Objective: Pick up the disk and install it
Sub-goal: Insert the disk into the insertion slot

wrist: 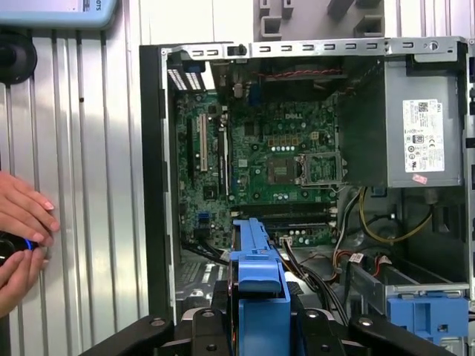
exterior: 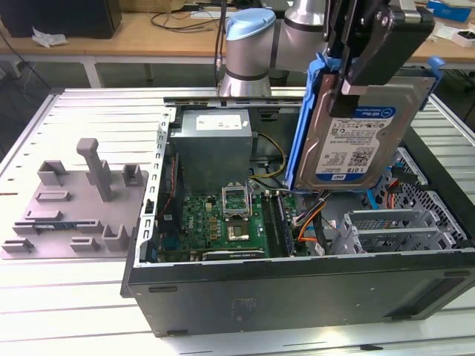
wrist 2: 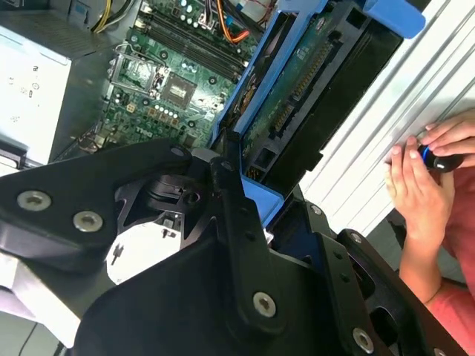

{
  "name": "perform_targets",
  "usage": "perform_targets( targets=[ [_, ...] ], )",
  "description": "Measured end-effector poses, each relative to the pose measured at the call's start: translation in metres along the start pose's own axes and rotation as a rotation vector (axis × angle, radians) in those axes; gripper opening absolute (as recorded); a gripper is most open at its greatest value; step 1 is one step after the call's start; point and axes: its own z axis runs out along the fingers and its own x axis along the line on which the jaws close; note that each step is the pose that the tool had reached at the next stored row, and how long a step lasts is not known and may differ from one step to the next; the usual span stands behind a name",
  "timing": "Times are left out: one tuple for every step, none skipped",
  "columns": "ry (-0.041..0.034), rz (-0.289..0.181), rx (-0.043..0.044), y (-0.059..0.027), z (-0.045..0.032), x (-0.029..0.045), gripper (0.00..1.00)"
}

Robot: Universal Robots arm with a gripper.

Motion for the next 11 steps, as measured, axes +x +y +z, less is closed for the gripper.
perform_targets(
  targets=[
    [0.0002, -0.008, 0.0001, -0.001, 0.0001, 0.0, 0.37],
    [0.0003, -0.016, 0.0003, -0.0017, 0.0001, 0.0, 0.37],
    [0.0002, -0.024, 0.0005, -0.0025, 0.0003, 0.0, 0.37],
    [0.0001, -0.031, 0.0007, -0.0029, 0.0005, 0.0, 0.37],
    [-0.0001, -0.043, 0.0011, -0.0034, 0.0009, 0.0002, 0.37],
    [-0.0005, -0.047, 0.0011, -0.0036, 0.0012, 0.0005, 0.37],
    [-0.0006, -0.049, 0.0012, -0.0037, 0.0013, 0.0008, 0.37],
    [-0.001, -0.05, 0.0013, -0.0037, 0.0014, 0.0013, 0.37],
    [-0.0018, -0.05, 0.0012, -0.0037, 0.0016, 0.0017, 0.37],
    [-0.0034, -0.05, 0.0012, -0.0038, 0.0022, 0.0023, 0.37],
    [-0.0032, -0.05, 0.0012, -0.0038, 0.0021, 0.0023, 0.37]
  ],
)
